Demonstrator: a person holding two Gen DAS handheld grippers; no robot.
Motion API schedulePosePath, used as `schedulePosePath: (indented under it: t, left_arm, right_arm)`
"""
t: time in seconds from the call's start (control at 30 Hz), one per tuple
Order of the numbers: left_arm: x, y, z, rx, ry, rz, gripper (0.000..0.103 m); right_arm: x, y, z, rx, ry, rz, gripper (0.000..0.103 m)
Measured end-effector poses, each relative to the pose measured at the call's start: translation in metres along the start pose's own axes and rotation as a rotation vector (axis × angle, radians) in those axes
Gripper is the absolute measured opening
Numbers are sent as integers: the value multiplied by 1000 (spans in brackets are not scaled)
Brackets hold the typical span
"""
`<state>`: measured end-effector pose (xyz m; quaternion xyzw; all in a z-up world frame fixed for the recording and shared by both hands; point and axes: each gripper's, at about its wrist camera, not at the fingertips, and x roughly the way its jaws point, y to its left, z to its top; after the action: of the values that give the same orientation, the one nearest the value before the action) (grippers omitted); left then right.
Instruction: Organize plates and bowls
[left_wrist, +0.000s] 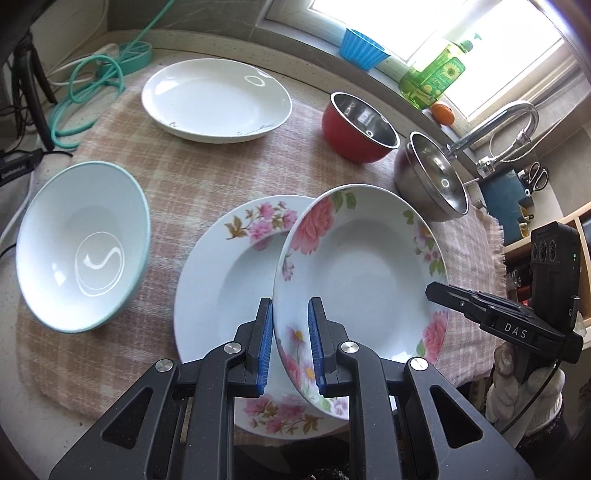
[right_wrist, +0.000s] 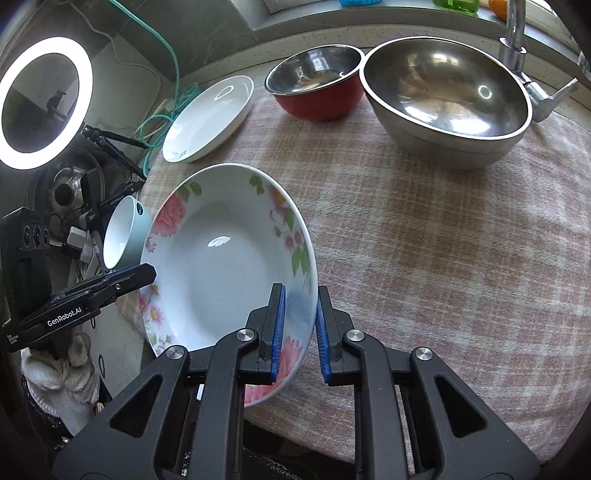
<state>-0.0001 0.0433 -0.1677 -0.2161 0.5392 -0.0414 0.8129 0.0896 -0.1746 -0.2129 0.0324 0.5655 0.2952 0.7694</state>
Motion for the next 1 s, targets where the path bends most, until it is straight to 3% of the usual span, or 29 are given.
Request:
schedulePosePath:
  t: [0.37,1.0]
  left_arm:
    - [0,33,-7,-36,13,45,17]
    - [-3,41,-7,-50,-2,67,17]
  right_arm:
    - [29,22,-3,-34,59,1,16]
    - [37,44,-4,-135,70,-94,20]
